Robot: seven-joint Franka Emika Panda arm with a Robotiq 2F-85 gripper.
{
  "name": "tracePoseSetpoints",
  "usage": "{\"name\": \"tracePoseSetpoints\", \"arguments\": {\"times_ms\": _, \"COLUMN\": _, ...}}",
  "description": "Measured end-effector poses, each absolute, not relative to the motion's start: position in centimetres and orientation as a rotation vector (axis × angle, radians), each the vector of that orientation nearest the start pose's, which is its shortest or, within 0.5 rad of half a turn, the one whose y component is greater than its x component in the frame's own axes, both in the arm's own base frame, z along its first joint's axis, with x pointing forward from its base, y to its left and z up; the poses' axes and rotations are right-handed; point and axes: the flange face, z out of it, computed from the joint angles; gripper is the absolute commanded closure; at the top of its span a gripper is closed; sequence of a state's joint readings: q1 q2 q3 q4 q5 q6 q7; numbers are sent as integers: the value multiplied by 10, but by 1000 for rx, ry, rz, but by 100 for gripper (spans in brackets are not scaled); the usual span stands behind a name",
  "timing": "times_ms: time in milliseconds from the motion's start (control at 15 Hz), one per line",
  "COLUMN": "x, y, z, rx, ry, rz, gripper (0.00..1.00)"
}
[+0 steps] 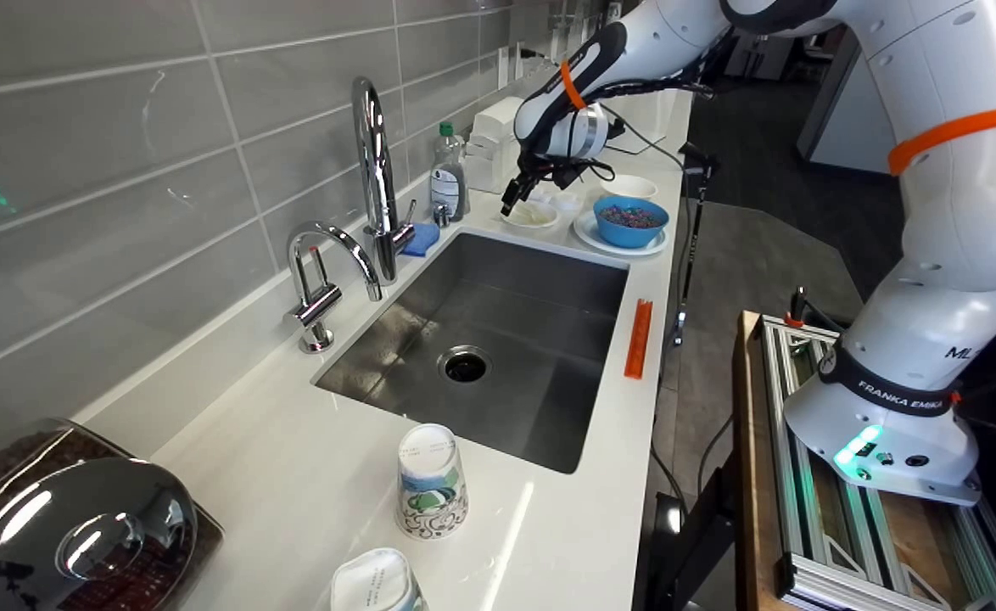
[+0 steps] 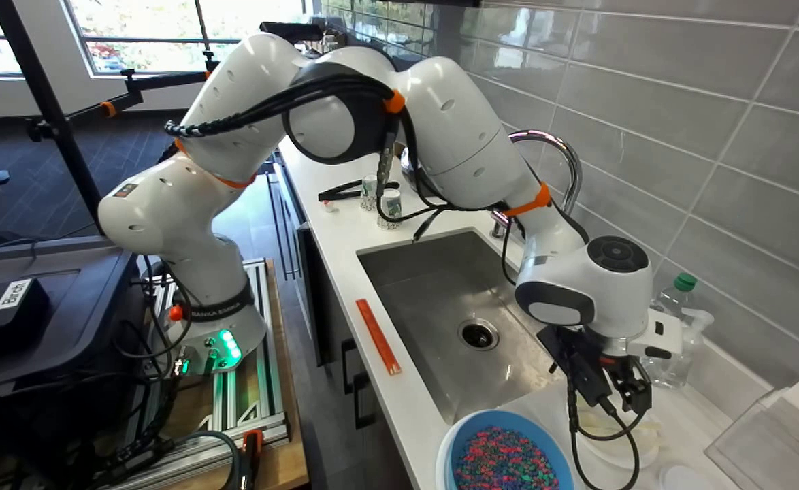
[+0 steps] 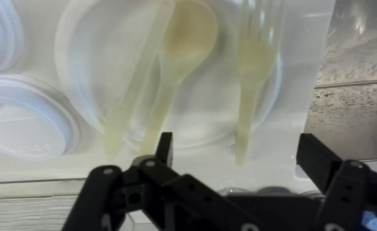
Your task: Put one fork on the right cup
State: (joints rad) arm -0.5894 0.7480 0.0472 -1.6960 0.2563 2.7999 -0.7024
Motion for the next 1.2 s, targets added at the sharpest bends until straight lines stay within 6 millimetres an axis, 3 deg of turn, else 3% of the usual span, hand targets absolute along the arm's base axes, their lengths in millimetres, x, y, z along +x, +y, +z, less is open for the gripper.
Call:
{"name": "tracePoseSetpoints", "arguments": {"times_ms": 200, "x": 595, "y": -383, "z": 189, "rx": -3165, "ry": 123, "rz": -597, "gripper": 27}}
{"name": "tracePoseSetpoints", "arguments": {"times_ms": 267, "x": 596, "y": -384, "z": 187, "rx": -3166, "ry": 119, "rz": -596, "gripper": 40}}
{"name": "tracePoseSetpoints", "arguments": {"times_ms": 533, "x": 600, "y": -386, "z": 183, "rx": -3165, "ry": 105, "rz": -600, "gripper": 59}}
{"name": "tracePoseSetpoints", "arguments": {"times_ms": 733, "x": 603, "y": -387, "z": 183, "rx": -3163, "ry": 99, "rz": -611, "gripper": 65}}
{"name": "tracePoseSetpoints", "arguments": {"times_ms": 1200, "x": 605, "y": -388, "z": 186, "rx": -3159, "ry": 98, "rz": -625, "gripper": 65}}
